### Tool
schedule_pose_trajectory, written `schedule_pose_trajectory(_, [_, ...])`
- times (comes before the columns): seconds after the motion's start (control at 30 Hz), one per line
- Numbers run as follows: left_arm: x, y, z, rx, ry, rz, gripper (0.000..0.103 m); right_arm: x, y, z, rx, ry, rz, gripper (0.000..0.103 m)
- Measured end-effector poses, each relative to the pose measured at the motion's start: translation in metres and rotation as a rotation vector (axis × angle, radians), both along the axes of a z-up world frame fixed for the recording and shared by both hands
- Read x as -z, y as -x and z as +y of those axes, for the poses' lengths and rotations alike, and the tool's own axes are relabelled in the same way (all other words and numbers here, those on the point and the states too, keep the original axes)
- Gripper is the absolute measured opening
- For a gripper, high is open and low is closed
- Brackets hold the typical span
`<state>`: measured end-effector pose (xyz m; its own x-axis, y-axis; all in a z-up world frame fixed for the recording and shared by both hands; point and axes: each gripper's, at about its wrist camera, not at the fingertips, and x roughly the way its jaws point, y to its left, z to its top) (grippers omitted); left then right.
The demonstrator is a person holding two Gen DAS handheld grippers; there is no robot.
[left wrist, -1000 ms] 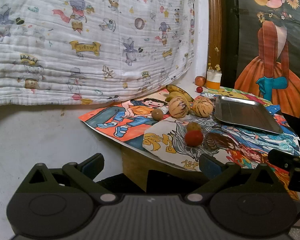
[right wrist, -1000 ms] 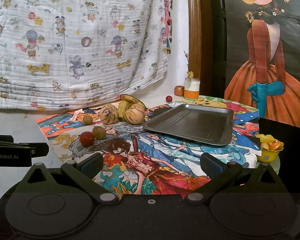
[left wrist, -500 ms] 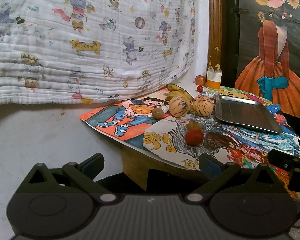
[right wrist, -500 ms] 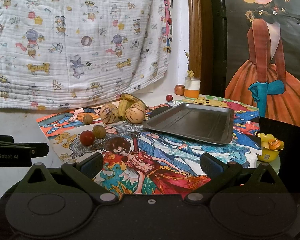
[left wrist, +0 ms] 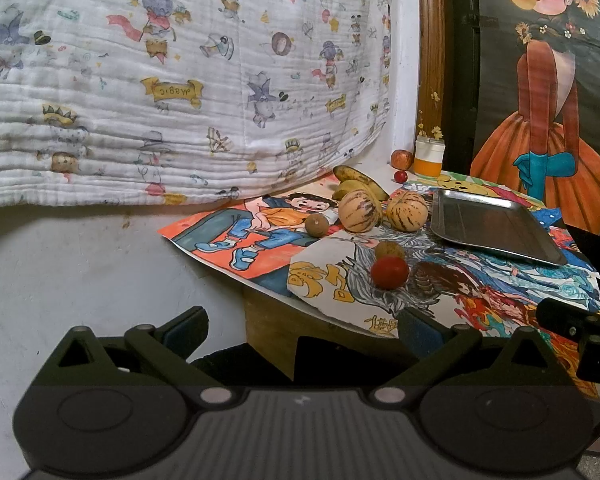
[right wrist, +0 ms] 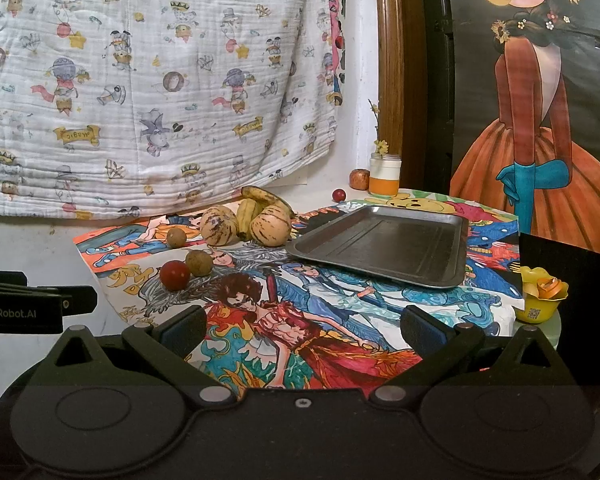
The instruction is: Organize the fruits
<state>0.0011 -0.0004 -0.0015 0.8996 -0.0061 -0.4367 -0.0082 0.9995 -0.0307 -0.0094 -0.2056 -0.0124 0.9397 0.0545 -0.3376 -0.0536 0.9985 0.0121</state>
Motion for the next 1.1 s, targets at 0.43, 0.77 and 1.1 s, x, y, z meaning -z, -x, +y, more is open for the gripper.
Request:
schedule_pose_trajectory(0.43, [0.0, 0.0, 0.0, 0.0, 0.0, 0.001, 0.103, 0.0, 0.0, 0.0, 0.0, 0.0, 0.001, 0.103])
schedule_pose_trajectory(0.77, [0.008, 0.004, 0.0, -0.001, 0.002, 0.005, 0.103, 0.0, 0.0, 0.0, 0.0, -0.001, 0.003, 0.103])
schedule_pose_trajectory(1.1, [0.011, 0.006, 0.002, -0.003, 0.007, 0.012, 0.103, 0.001, 0.0, 0.0, 0.0, -0.001, 0.004, 0.103])
